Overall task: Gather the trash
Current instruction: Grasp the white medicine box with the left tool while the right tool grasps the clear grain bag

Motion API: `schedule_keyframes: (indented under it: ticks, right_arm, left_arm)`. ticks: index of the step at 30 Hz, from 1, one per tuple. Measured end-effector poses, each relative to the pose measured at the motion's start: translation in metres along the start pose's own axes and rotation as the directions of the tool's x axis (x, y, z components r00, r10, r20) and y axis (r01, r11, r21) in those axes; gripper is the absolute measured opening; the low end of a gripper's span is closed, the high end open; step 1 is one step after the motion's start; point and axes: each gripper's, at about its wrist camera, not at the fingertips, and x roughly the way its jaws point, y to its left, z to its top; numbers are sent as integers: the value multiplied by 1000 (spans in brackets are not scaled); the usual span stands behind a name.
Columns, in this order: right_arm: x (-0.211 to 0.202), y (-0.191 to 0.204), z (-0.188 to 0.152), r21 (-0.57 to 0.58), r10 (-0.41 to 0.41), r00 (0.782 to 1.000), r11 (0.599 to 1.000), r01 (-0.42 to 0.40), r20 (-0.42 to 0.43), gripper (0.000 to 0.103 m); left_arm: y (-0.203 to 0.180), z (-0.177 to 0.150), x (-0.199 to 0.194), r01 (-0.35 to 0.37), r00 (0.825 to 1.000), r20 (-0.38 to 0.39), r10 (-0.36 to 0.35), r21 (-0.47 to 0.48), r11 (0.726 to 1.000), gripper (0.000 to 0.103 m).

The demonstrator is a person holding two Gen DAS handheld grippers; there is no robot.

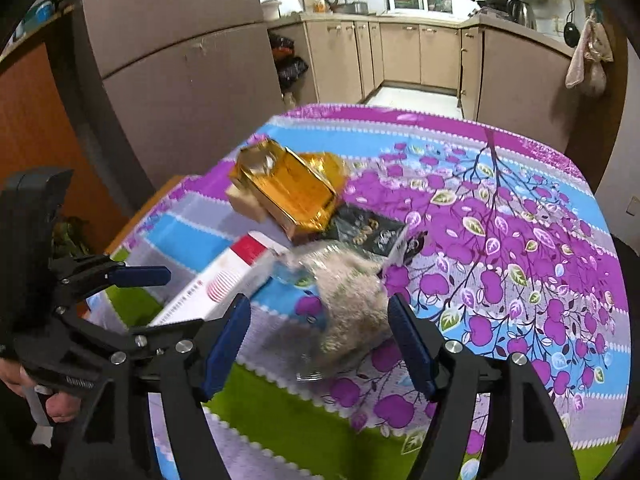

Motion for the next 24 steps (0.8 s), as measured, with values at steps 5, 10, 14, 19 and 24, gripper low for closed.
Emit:
schedule_keyframes:
  ticks: [5, 10, 14, 19, 24]
  right_arm:
    - [22, -6, 7, -8, -36, 999, 999, 35, -28, 71]
    - [36, -2, 8, -20, -62, 996, 998, 61, -56, 59]
    - [36, -2, 3, 2, -90, 995, 996, 90, -42, 43]
    - [19, -2, -5, 47, -106, 994, 993, 105, 4, 38]
    - [-15, 4, -14, 100, -119, 989, 989, 110, 83, 38]
  left_arm:
    - [-5, 2, 15, -53, 999, -6, 53, 8, 999, 77]
    - [-3, 0, 11, -91, 995, 30, 91, 11, 996, 47]
    - [9, -1, 6, -57, 997, 46, 58, -22, 998, 42]
    - [12, -9, -1, -45, 996, 70, 48, -35, 998, 40]
    - [13, -11, -25, -45, 989, 141, 50, -42, 998, 40]
